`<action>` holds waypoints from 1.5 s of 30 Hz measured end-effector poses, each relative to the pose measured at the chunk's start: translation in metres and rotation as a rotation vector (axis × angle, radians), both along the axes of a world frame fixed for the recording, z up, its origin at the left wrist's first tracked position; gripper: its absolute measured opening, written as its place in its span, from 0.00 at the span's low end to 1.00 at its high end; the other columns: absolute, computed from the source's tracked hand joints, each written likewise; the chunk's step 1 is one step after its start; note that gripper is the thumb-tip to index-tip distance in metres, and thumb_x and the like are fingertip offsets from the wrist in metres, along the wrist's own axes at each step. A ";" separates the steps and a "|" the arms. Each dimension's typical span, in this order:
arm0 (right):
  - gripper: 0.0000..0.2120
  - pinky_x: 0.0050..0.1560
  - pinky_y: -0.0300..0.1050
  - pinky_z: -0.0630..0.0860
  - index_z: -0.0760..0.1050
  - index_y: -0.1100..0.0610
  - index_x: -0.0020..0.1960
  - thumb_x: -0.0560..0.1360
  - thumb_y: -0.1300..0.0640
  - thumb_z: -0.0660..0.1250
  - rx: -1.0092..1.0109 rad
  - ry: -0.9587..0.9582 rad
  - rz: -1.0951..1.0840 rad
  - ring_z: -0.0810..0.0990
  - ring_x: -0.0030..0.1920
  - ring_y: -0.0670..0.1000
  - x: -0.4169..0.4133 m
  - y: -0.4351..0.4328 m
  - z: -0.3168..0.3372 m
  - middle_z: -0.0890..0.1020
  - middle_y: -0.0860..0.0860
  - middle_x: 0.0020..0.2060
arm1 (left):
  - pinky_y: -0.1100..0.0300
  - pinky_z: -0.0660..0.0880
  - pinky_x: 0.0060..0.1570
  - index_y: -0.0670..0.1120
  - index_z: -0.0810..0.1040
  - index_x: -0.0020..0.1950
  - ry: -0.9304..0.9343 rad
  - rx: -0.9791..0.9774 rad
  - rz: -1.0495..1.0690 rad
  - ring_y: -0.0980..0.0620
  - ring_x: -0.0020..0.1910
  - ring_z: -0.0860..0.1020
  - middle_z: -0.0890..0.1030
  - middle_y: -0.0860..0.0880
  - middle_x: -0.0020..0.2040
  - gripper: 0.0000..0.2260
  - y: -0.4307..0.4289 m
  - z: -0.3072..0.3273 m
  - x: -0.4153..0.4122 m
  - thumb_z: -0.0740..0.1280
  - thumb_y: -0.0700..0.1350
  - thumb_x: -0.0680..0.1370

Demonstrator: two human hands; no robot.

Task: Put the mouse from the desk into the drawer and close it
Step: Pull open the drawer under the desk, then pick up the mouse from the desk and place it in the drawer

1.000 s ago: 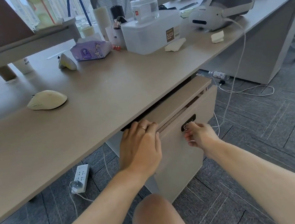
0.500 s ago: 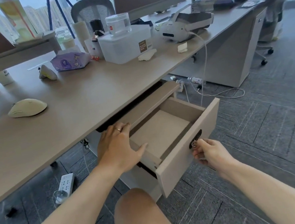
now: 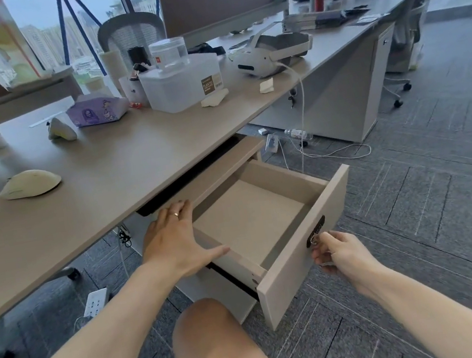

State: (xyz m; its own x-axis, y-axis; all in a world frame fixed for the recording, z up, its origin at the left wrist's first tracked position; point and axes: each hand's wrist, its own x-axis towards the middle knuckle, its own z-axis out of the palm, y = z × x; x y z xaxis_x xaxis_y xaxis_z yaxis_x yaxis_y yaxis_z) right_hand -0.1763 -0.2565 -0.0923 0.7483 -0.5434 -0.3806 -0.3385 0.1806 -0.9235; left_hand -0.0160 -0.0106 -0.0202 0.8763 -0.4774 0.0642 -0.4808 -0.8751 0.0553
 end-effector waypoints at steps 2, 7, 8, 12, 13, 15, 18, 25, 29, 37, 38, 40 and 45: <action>0.11 0.37 0.47 0.73 0.77 0.61 0.44 0.81 0.58 0.59 0.002 -0.003 -0.006 0.77 0.34 0.53 0.000 0.001 0.001 0.81 0.55 0.33 | 0.45 0.60 0.75 0.49 0.52 0.83 0.000 0.008 0.003 0.47 0.81 0.55 0.58 0.48 0.83 0.59 -0.001 0.001 0.000 0.65 0.80 0.61; 0.11 0.39 0.49 0.73 0.78 0.61 0.47 0.81 0.56 0.60 0.005 0.008 -0.010 0.77 0.36 0.54 -0.002 0.001 -0.001 0.82 0.56 0.36 | 0.44 0.59 0.76 0.49 0.49 0.83 0.028 0.063 0.000 0.47 0.81 0.52 0.55 0.49 0.83 0.60 -0.001 0.004 -0.001 0.65 0.80 0.62; 0.12 0.41 0.50 0.74 0.79 0.61 0.50 0.81 0.54 0.61 0.009 0.034 -0.005 0.78 0.36 0.55 -0.003 0.000 -0.004 0.83 0.56 0.37 | 0.44 0.59 0.75 0.49 0.49 0.83 0.039 0.085 -0.007 0.46 0.81 0.53 0.54 0.49 0.83 0.60 -0.002 0.006 -0.001 0.64 0.81 0.62; 0.24 0.49 0.52 0.74 0.73 0.58 0.63 0.78 0.40 0.63 -0.198 0.187 -0.019 0.77 0.50 0.54 -0.007 -0.014 0.010 0.80 0.53 0.54 | 0.46 0.64 0.75 0.49 0.54 0.82 0.153 0.124 -0.050 0.47 0.80 0.58 0.60 0.49 0.82 0.59 -0.003 0.026 0.010 0.62 0.82 0.60; 0.25 0.52 0.51 0.73 0.70 0.57 0.65 0.78 0.40 0.63 -0.298 0.171 -0.048 0.75 0.55 0.54 -0.006 -0.019 0.023 0.77 0.53 0.58 | 0.46 0.65 0.75 0.50 0.56 0.82 0.187 0.115 -0.070 0.47 0.79 0.60 0.61 0.49 0.82 0.58 -0.002 0.033 0.013 0.61 0.82 0.60; 0.26 0.61 0.55 0.72 0.67 0.55 0.68 0.77 0.41 0.65 -0.543 0.096 -0.046 0.72 0.64 0.56 0.004 -0.024 0.055 0.72 0.56 0.66 | 0.47 0.65 0.74 0.51 0.56 0.82 0.212 0.058 -0.121 0.47 0.78 0.63 0.63 0.48 0.81 0.56 0.000 0.049 0.015 0.60 0.81 0.61; 0.29 0.72 0.58 0.63 0.64 0.52 0.73 0.77 0.41 0.65 -0.832 0.010 0.097 0.64 0.72 0.57 0.032 -0.009 0.105 0.68 0.55 0.72 | 0.50 0.65 0.73 0.49 0.61 0.80 0.136 -0.183 -0.195 0.46 0.74 0.68 0.69 0.46 0.77 0.48 0.006 0.079 0.015 0.67 0.74 0.69; 0.39 0.75 0.61 0.55 0.56 0.47 0.79 0.73 0.31 0.60 -1.274 -0.042 0.530 0.55 0.78 0.56 0.116 0.061 0.170 0.60 0.51 0.78 | 0.47 0.59 0.75 0.53 0.61 0.80 0.015 -0.239 0.021 0.44 0.78 0.62 0.65 0.47 0.80 0.44 0.094 0.144 0.053 0.62 0.76 0.71; 0.41 0.76 0.59 0.52 0.56 0.45 0.79 0.72 0.28 0.59 -1.346 -0.069 0.678 0.51 0.80 0.54 0.161 0.111 0.189 0.56 0.51 0.80 | 0.51 0.57 0.77 0.53 0.65 0.78 0.059 -0.196 0.175 0.49 0.79 0.60 0.63 0.49 0.81 0.50 0.177 0.139 0.070 0.57 0.82 0.63; 0.43 0.76 0.58 0.55 0.57 0.45 0.79 0.71 0.26 0.59 -1.359 -0.155 0.901 0.54 0.79 0.55 0.243 0.217 0.190 0.58 0.51 0.80 | 0.45 0.55 0.78 0.53 0.57 0.82 0.046 -0.035 0.481 0.45 0.80 0.57 0.57 0.50 0.83 0.46 0.296 0.091 0.085 0.53 0.78 0.71; 0.42 0.76 0.57 0.56 0.57 0.45 0.79 0.71 0.27 0.59 -1.348 -0.169 0.922 0.55 0.79 0.55 0.252 0.229 0.188 0.58 0.51 0.79 | 0.45 0.54 0.78 0.53 0.58 0.82 0.045 -0.055 0.494 0.45 0.80 0.57 0.57 0.50 0.83 0.46 0.301 0.085 0.086 0.51 0.79 0.71; 0.41 0.75 0.55 0.57 0.57 0.45 0.79 0.72 0.28 0.61 -1.321 -0.198 0.957 0.56 0.78 0.55 0.270 0.249 0.185 0.59 0.50 0.79 | 0.44 0.53 0.78 0.54 0.59 0.81 0.017 -0.105 0.505 0.46 0.80 0.58 0.59 0.51 0.83 0.50 0.305 0.076 0.089 0.46 0.82 0.66; 0.39 0.72 0.50 0.61 0.60 0.44 0.77 0.71 0.33 0.67 -1.234 -0.313 0.986 0.62 0.75 0.55 0.321 0.293 0.176 0.65 0.51 0.75 | 0.44 0.50 0.78 0.56 0.59 0.81 -0.006 -0.151 0.513 0.48 0.81 0.56 0.59 0.52 0.83 0.52 0.306 0.064 0.100 0.43 0.82 0.63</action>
State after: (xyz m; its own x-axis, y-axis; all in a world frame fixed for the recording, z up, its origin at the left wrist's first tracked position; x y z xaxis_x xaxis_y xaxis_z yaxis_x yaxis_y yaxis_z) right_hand 0.1445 0.0363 0.0837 0.9351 0.3296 0.1305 0.3541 -0.8523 -0.3849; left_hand 0.0838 0.2957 0.0441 0.9941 0.0277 0.1046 0.0065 -0.9802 0.1978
